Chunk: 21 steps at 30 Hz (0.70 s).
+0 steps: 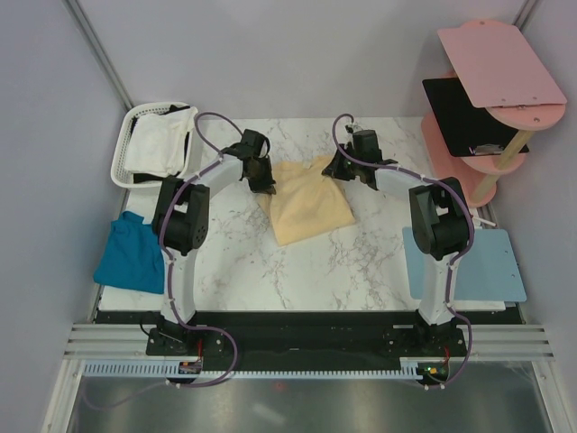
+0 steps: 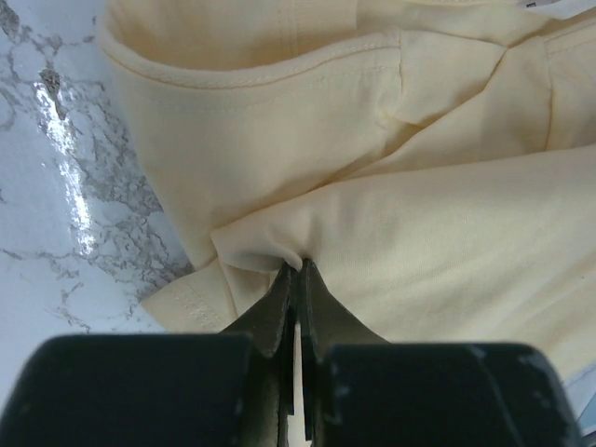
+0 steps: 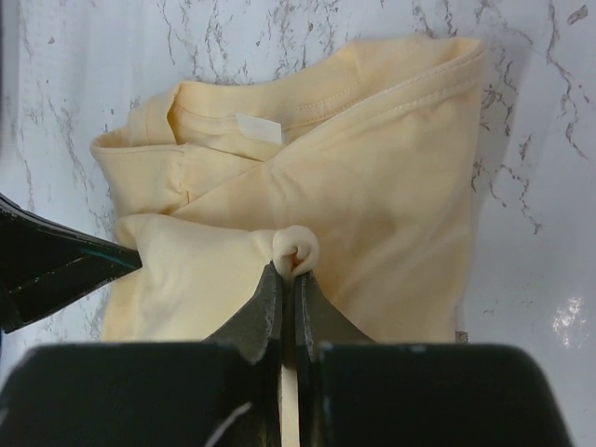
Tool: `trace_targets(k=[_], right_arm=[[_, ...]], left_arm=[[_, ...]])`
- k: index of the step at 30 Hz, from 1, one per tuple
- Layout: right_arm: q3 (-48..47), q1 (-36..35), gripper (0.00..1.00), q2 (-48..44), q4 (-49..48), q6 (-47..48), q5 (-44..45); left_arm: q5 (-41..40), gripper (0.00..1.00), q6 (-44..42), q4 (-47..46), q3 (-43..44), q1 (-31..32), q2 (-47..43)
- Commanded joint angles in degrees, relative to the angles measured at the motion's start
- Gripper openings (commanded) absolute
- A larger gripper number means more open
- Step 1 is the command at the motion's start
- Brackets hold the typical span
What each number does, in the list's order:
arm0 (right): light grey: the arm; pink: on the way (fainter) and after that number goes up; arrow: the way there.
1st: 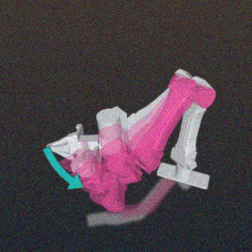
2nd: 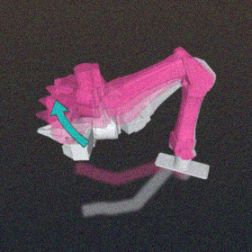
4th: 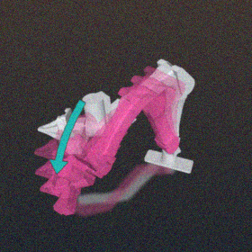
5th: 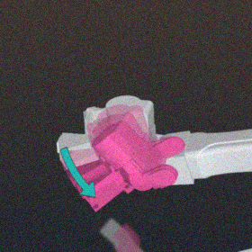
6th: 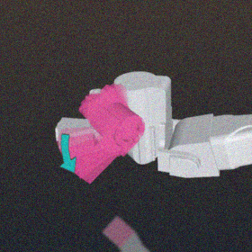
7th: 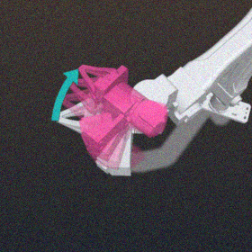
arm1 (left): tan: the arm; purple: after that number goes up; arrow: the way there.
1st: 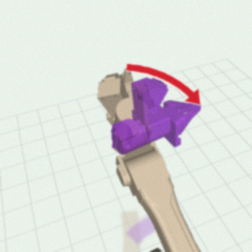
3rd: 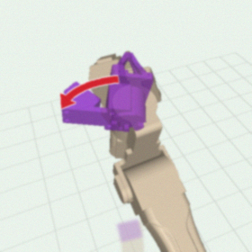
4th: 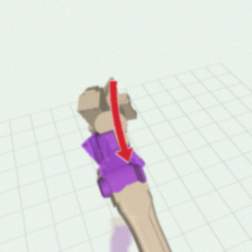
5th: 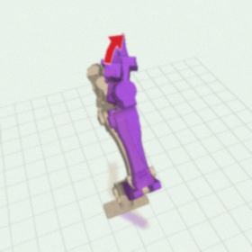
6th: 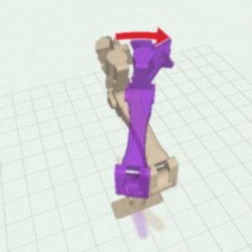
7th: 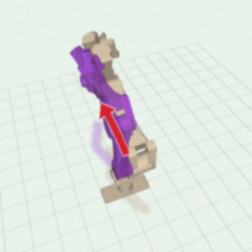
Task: Fold and stack the t-shirts
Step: Fold the tshirt
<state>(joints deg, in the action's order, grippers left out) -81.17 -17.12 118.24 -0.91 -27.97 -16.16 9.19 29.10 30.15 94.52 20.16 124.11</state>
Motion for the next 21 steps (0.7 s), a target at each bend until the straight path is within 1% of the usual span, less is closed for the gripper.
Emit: trace_targets(k=[1, 7, 10, 15, 21], right_arm=[[0.6, 0.1, 0.00, -3.1, -3.7, 0.7, -0.5], [4.8, 0.1, 0.00, -9.2, -4.4, 1.9, 0.1], [5.4, 0.2, 0.00, -10.8, -5.0, 1.9, 1.7], [1.8, 0.7, 0.01, -8.4, -5.3, 1.7, 2.7], [-3.1, 1.7, 0.02, -0.8, -5.2, 0.7, 5.5]], left_arm=[[-0.3, 0.02, -1.1, -1.4, 0.4, 0.0, -4.8], [-1.6, 0.02, -1.5, -2.2, -0.8, 0.1, -11.4], [-2.2, 0.02, -1.3, -2.8, -0.3, 0.0, -12.3], [-2.1, 0.02, -1.3, -2.7, 3.1, -0.5, -9.5], [-2.1, 0.02, -0.5, -1.8, 8.0, -1.5, -2.6]])
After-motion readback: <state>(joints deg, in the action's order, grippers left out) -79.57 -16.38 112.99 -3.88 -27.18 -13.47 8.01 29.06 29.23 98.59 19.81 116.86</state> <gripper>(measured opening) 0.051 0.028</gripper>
